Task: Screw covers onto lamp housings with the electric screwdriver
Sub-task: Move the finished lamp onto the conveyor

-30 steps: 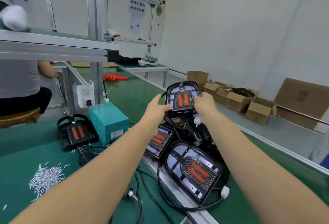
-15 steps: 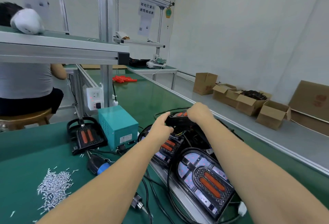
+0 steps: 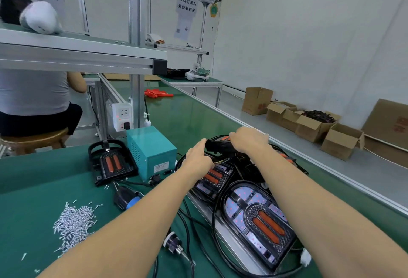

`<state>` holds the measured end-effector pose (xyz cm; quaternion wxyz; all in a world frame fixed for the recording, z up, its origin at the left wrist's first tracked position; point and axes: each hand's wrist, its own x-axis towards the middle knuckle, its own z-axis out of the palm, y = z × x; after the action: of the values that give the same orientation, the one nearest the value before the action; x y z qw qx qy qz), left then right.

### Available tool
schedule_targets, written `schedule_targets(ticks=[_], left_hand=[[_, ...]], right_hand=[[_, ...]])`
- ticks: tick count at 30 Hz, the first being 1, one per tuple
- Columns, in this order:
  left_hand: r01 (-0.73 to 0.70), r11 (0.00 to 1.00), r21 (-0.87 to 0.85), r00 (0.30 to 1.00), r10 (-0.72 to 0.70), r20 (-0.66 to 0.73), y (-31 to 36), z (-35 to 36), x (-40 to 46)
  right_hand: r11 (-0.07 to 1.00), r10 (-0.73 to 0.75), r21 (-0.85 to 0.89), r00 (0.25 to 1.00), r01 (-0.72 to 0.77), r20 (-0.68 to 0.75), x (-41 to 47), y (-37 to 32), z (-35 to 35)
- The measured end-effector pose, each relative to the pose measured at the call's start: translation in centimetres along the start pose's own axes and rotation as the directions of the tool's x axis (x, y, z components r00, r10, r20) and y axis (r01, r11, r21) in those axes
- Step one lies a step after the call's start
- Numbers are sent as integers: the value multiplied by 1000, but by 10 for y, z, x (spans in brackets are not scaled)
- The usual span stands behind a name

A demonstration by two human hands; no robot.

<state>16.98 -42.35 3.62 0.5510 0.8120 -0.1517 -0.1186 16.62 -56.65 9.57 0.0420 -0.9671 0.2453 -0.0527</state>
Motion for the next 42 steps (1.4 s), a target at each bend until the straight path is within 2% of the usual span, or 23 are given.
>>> schedule_targets(ticks=[4, 9, 18, 28, 35, 38, 42], left_hand=[[1, 1000, -4, 999, -1, 38, -3, -5, 0], [38, 999, 8, 997, -38, 66, -10, -11, -3], [9, 999, 51, 999, -11, 36, -17, -25, -16], [6, 999, 47, 1000, -7, 22, -32, -34, -30], [-41, 994, 97, 999, 39, 24, -39, -40, -40], [-72, 985, 155, 997, 74, -7, -41, -47, -48], [-73, 966, 246, 992, 95, -79, -52, -63, -65]], right_hand=[[997, -24, -76, 1000, 25, 16, 2, 1, 5], [971, -136, -187, 988, 147, 73, -1, -6, 17], [983, -117, -142, 993, 119, 23, -7, -10, 19], [930, -217, -316, 974, 186, -65, -12, -29, 27], [914, -286, -325, 954, 244, -91, -24, -45, 32], [913, -374, -234, 915, 334, -152, -38, -61, 38], [884, -466, -104, 878, 456, -108, -67, -91, 59]])
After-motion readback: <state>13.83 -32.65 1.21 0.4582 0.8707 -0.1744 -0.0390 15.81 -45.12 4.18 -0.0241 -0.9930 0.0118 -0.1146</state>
